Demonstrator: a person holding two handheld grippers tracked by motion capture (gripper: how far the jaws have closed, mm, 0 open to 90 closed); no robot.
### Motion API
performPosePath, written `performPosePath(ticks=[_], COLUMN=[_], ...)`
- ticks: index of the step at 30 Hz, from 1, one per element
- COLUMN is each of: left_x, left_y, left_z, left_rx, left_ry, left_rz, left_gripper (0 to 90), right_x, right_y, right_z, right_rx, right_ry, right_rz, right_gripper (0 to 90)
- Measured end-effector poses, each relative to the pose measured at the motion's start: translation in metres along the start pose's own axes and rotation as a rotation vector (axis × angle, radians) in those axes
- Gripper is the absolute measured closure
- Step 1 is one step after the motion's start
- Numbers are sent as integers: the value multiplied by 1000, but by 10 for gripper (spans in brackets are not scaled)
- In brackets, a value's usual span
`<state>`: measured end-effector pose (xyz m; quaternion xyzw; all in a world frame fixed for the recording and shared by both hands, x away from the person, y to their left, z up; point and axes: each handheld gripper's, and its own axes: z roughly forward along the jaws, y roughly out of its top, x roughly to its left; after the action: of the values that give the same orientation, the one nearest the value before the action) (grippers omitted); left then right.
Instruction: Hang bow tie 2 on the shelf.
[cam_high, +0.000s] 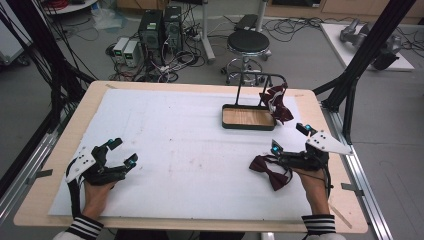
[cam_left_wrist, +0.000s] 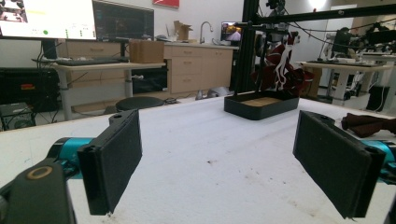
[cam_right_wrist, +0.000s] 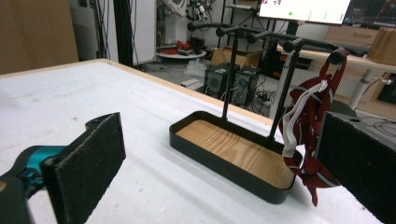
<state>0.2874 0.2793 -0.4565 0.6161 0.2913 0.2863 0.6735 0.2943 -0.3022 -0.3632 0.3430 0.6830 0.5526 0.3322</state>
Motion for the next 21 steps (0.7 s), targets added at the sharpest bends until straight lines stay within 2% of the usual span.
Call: performPosePath(ticks=[3,6,11,14,15,17,21], left_x=[0,0,0,0,0,0,0], left_y=[0,0,0,0,0,0,0], left_z=[0,0,-1,0,-1,-1,-1], left_rx=[1,-3,-2,-4,-3,-3,-2], left_ry=[0,1,1,3,5,6,6], left_rz=[4,1,2,-2,-3,-1,0], left_gripper=[159,160,159,159,159,159,160], right_x=[-1,-2,-1,1,2,3,4], right_y=[0,0,1,1,2,2,0], right_z=[1,1,-1,-3,-4,-5,-8], right_rx=[30,72,111,172,199,242,331], right_ry=[0,18,48,75,98,137,153], right_rz=[-7,-7,3,-23,-25,-29,-47], right_gripper=[6,6,12,13,47,52,52])
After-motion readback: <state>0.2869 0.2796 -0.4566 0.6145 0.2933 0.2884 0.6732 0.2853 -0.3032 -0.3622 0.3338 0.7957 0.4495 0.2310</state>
